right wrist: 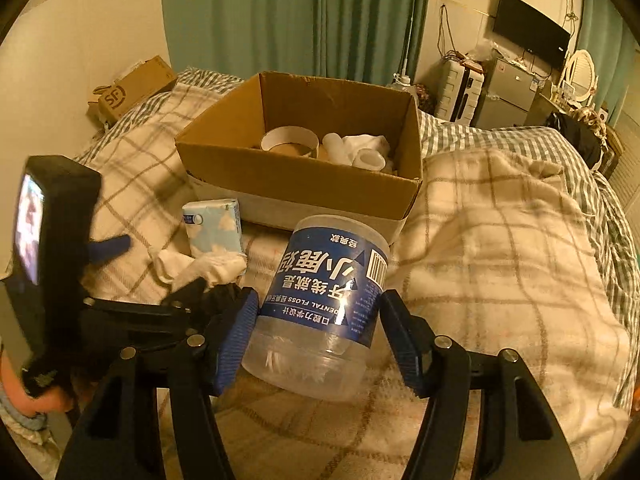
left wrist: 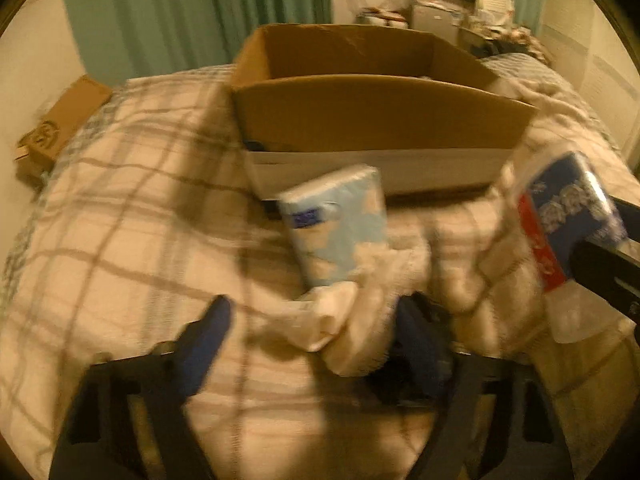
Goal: Organize objects
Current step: 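Grasp the white lace cloth with the left tool while the right tool holds the container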
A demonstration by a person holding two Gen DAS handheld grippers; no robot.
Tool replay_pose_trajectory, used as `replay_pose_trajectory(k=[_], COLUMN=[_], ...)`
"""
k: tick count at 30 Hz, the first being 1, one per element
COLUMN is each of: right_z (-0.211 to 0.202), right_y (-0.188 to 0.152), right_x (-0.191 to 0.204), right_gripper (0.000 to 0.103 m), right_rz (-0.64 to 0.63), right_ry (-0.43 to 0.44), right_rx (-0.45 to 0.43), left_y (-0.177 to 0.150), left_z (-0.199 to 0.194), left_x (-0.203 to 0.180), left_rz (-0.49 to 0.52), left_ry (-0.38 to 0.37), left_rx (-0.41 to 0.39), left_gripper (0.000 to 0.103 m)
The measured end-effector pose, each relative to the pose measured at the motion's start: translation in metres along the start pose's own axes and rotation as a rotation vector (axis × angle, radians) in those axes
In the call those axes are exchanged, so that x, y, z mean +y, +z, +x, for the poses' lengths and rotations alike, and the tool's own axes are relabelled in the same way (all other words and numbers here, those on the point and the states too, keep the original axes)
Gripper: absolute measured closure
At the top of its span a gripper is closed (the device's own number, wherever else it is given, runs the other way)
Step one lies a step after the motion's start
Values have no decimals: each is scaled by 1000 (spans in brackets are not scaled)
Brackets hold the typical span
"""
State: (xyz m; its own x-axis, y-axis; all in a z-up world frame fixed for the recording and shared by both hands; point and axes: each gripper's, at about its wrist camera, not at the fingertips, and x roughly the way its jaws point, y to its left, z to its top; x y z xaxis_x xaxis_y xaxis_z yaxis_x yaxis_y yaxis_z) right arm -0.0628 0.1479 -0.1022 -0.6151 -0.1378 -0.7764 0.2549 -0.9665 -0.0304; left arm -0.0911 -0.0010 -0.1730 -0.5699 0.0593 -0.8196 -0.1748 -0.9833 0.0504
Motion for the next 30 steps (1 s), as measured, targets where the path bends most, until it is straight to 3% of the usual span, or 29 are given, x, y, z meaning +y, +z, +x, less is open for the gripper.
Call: replay_pose_trajectory(k=[4,6,7,12,15,16,17,19,25,27,28,29,30], right_z=[-3,-7,-10,-34,-50,-54,-56,-57,-39,-33,-30,-24,-20], right_y=[-2,-2,-2,-2,-2,-3,-3,-4,-13,-14,-15,-16,-15], right_x=[0,0,0,1,3,4,4,5,-3,0,2,6,10], right_gripper=[42,42,43,46,54,65,98,102,100,78,54,44,44], right_rz=[1,3,4,3,-2,-4,-9,-14,36,29,28,25,15], right_ry=[2,-1,-2,-16,-18,-17,-18,-30,7,0,7,37,67], right_rx=[-7,-17,-23,-66,-93,-97,-95,-80,-30,-14,-11,-1,9], left_y=[-4,-6,-6,-3,2,4,6,9,-2,-9,-11,-14,-17], left_z=[-5,-11,-18,-58,-84,-91,-100,-108,-101,-95,-91,-87,-85], left_x=[-4,-5,-4,2,6,6,6,8,20,27,31,36,39], left_rz=[16,17,17,-25,-48,-48,-45,-41,-77,-93,-100,-108,-115], left_ry=[-68,-70,-74,-73,-84,-85,-80,-72,-38,-17,-9,-4,0], left_rx=[-5,-21,-36,-141,-192,-206,-225,-235,-212,-194,-187,-179,-174], left_gripper=[81,83,89,91,91,91,91,91,91,91,91,91,91])
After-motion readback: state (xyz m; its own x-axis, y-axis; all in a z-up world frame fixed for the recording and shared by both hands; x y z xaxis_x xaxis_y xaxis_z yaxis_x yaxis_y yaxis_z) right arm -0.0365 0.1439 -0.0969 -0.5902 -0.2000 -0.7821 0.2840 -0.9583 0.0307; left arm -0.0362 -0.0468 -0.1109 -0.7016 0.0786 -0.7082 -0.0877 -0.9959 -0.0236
